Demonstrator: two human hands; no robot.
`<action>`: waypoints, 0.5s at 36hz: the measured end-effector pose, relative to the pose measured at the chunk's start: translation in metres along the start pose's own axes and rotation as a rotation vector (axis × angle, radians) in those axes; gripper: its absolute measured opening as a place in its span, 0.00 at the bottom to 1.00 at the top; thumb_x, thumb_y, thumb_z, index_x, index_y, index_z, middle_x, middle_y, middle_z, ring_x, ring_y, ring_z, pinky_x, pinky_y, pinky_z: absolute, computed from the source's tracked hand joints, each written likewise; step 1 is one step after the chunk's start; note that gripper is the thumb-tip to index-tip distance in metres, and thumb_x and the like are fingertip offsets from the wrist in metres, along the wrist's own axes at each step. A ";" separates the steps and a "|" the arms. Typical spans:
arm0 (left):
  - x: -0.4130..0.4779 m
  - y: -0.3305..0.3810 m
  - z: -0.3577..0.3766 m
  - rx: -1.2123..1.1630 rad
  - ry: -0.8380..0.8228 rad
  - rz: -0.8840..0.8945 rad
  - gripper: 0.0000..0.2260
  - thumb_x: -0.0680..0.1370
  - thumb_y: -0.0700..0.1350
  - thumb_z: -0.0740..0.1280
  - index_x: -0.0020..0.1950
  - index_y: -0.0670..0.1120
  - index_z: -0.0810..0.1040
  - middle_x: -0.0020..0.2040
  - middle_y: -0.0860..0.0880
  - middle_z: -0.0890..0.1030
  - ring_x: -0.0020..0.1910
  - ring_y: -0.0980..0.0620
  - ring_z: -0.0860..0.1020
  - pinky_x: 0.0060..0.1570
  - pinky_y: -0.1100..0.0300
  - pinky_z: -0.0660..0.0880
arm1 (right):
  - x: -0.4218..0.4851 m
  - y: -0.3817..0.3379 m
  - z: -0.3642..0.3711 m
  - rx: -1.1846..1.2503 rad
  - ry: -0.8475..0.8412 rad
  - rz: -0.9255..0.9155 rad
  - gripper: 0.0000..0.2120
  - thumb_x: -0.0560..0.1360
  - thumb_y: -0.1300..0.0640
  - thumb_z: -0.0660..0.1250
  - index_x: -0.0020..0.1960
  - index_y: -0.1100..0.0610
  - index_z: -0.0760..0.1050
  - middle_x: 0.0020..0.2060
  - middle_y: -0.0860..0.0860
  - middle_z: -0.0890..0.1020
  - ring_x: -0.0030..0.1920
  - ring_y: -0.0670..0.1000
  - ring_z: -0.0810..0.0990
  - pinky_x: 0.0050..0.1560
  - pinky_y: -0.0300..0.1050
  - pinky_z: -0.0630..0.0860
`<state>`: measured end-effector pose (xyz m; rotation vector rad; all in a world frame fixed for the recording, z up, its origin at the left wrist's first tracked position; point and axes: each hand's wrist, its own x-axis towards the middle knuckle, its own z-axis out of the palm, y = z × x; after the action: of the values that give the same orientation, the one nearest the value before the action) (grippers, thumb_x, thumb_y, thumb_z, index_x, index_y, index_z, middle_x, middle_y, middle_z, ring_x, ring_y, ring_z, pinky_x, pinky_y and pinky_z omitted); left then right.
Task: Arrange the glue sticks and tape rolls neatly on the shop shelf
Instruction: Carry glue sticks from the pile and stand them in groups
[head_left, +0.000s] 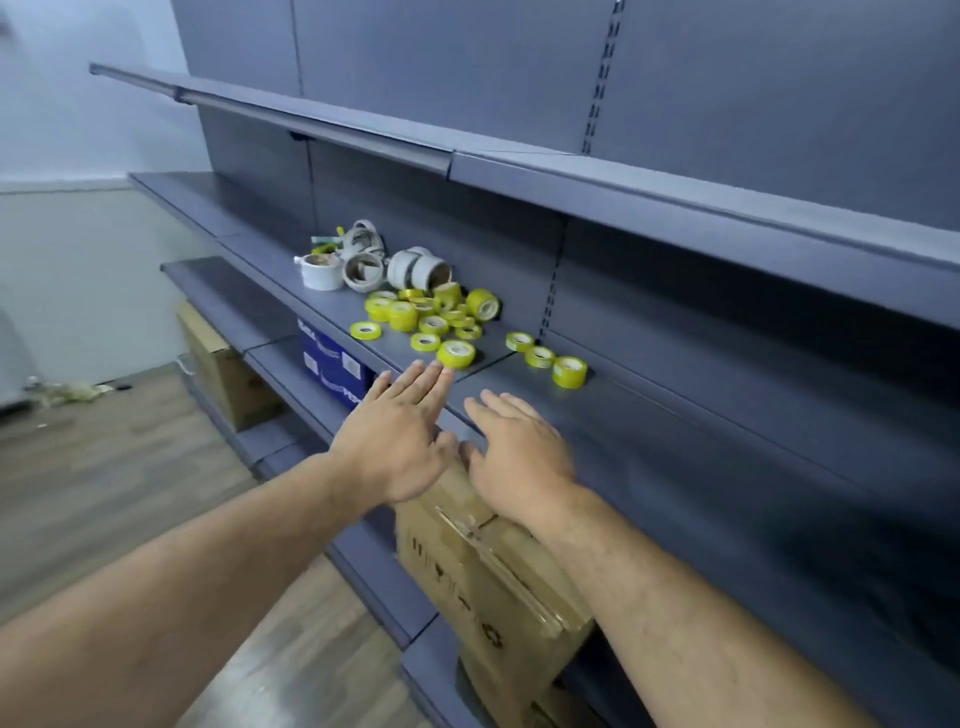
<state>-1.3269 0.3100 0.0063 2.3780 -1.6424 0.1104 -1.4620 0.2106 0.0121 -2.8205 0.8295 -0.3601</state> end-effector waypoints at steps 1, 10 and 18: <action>0.000 -0.017 -0.003 -0.006 0.004 -0.027 0.36 0.74 0.58 0.44 0.82 0.50 0.43 0.81 0.53 0.42 0.79 0.56 0.38 0.76 0.55 0.35 | 0.014 -0.012 0.006 0.002 -0.009 -0.026 0.27 0.82 0.46 0.60 0.80 0.49 0.61 0.79 0.46 0.61 0.79 0.49 0.55 0.76 0.43 0.54; 0.020 -0.155 -0.005 0.047 0.018 -0.225 0.40 0.70 0.60 0.38 0.82 0.50 0.43 0.82 0.53 0.43 0.79 0.56 0.39 0.77 0.54 0.37 | 0.140 -0.093 0.069 0.025 -0.075 -0.210 0.27 0.81 0.46 0.61 0.79 0.49 0.62 0.79 0.47 0.63 0.79 0.51 0.57 0.77 0.45 0.54; 0.081 -0.260 -0.024 0.082 0.034 -0.329 0.42 0.67 0.62 0.37 0.82 0.50 0.43 0.81 0.53 0.43 0.79 0.57 0.40 0.77 0.55 0.37 | 0.278 -0.136 0.095 0.052 -0.080 -0.299 0.26 0.81 0.50 0.61 0.78 0.51 0.64 0.77 0.49 0.66 0.77 0.52 0.60 0.76 0.46 0.57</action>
<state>-1.0542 0.3288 0.0041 2.6547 -1.2320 0.1579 -1.1399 0.1797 0.0037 -2.8886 0.3765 -0.3022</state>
